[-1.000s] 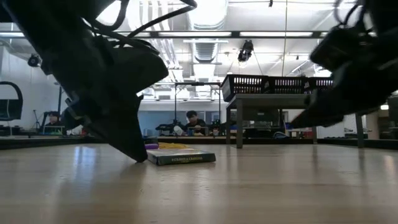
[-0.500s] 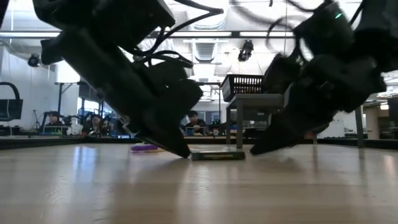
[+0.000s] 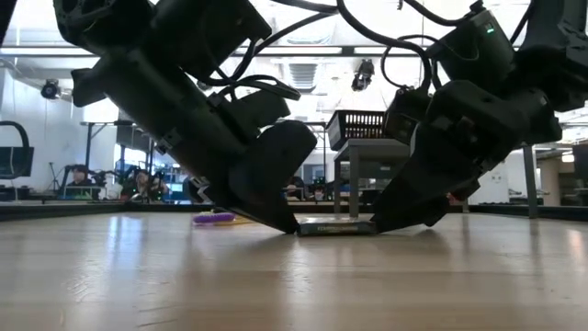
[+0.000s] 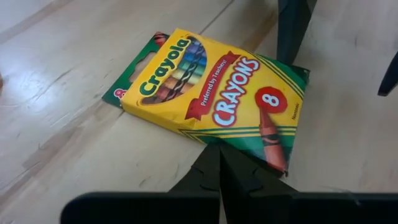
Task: Pick & Place Office Desk Supplies
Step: Put the yellow crayon box into the middle black basket on the shelf
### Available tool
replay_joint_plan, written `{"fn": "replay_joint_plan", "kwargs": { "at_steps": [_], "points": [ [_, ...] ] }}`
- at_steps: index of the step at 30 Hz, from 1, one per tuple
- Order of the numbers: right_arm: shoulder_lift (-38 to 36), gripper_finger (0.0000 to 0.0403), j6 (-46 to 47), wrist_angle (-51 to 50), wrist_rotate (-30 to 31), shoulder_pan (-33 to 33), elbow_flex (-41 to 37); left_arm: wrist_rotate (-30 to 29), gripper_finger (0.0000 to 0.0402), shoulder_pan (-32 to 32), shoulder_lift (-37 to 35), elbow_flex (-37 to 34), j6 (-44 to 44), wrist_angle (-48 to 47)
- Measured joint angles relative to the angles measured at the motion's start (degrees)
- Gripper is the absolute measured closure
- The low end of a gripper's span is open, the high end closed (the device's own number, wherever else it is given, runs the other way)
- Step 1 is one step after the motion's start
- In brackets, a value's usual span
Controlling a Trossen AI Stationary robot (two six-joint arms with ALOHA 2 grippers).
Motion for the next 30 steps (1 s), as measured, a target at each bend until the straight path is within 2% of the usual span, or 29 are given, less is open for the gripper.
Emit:
{"fn": "replay_joint_plan", "kwargs": {
  "at_steps": [6, 11, 19, 23, 30],
  "points": [
    [-5.8, 0.0149, 0.8, -6.3, -1.4, 0.6, -1.4, 2.4, 0.0401, -0.6, 0.2, 0.3, -0.1, 2.2],
    [-9.5, 0.0158, 0.8, -9.1, -1.3, 2.8, -1.7, 8.8, 0.0401, -1.1, 0.8, 0.4, 3.7, 8.3],
    [-9.7, 0.0166, 1.0, -9.2, -2.1, 5.8, -1.6, 8.7, 0.0401, -1.1, 1.8, 0.4, 3.8, 10.7],
    [-9.7, 0.0165, 1.1, -8.8, -6.7, 5.9, -1.4, 8.5, 0.0401, -1.1, 1.8, 0.4, 3.8, 10.9],
    [-9.8, 0.0168, 1.0, -8.6, -10.0, 5.9, -0.3, 9.0, 0.0401, -1.2, 1.8, 0.4, 3.9, 10.9]
  ]
}}
